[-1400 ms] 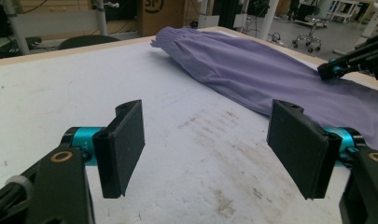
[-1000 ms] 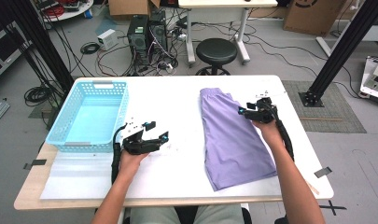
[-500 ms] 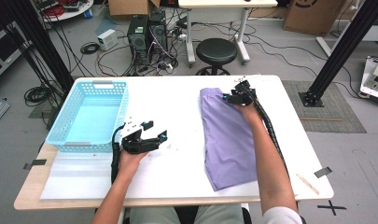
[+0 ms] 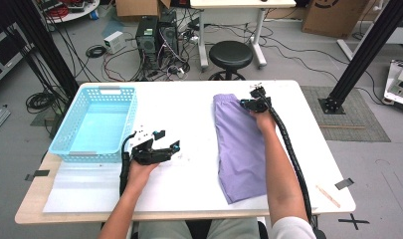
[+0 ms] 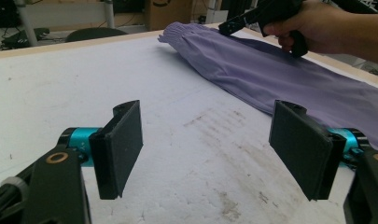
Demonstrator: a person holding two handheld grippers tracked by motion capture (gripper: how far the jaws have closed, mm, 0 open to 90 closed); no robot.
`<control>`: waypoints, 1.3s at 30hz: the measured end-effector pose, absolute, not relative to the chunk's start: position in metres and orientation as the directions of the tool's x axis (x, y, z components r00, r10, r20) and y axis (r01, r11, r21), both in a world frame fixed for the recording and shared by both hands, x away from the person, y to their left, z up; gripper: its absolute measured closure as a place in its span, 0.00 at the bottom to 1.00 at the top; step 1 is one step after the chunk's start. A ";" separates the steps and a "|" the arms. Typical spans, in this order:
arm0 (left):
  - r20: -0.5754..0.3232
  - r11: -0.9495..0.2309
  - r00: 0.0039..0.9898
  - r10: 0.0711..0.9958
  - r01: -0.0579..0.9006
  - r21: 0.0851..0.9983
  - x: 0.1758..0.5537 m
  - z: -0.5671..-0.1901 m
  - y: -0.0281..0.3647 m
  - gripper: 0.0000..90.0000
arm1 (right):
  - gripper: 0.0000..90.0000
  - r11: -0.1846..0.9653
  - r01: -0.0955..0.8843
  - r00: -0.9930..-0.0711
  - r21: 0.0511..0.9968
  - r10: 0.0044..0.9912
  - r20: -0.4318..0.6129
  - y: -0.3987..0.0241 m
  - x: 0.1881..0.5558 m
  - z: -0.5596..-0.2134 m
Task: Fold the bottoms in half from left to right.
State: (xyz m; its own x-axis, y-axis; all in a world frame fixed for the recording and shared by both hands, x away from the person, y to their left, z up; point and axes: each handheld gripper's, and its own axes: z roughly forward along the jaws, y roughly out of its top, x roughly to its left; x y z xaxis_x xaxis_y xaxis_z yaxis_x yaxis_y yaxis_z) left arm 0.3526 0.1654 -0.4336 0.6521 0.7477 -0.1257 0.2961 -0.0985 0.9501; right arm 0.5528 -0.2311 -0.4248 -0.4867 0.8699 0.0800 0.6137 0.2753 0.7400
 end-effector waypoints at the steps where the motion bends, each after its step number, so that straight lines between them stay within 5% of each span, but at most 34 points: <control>1: -0.127 -0.097 0.651 0.748 0.296 0.950 0.353 -0.434 0.165 0.29 | 1.00 0.270 0.612 -0.487 0.743 0.869 0.085 -0.231 0.552 -0.423; 9: -0.125 -0.101 0.657 0.744 0.295 0.950 0.352 -0.434 0.163 0.29 | 1.00 0.264 0.568 -0.505 0.780 0.860 0.076 -0.236 0.545 -0.405; 19: -0.129 -0.098 0.658 0.742 0.297 0.950 0.353 -0.434 0.162 0.29 | 1.00 0.257 0.534 -0.415 0.806 0.910 -0.015 -0.255 0.523 -0.393; 32: -0.133 -0.089 0.658 0.741 0.293 0.952 0.353 -0.434 0.160 0.29 | 1.00 0.293 0.666 -0.366 0.686 0.930 -0.042 -0.253 0.540 -0.443; 39: -0.133 -0.082 0.655 0.744 0.288 0.954 0.352 -0.433 0.164 0.29 | 0.80 0.241 0.581 -0.365 0.777 0.931 -0.016 -0.256 0.530 -0.415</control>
State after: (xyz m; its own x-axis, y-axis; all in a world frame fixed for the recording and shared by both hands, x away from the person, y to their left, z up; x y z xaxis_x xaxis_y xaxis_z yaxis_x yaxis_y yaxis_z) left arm 0.3519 0.1641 -0.4334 0.6547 0.7440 -0.1333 0.2878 -0.0823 0.9542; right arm 0.5301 -0.2562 -0.4145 -0.3650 0.9309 -0.0160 0.5809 0.2411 0.7774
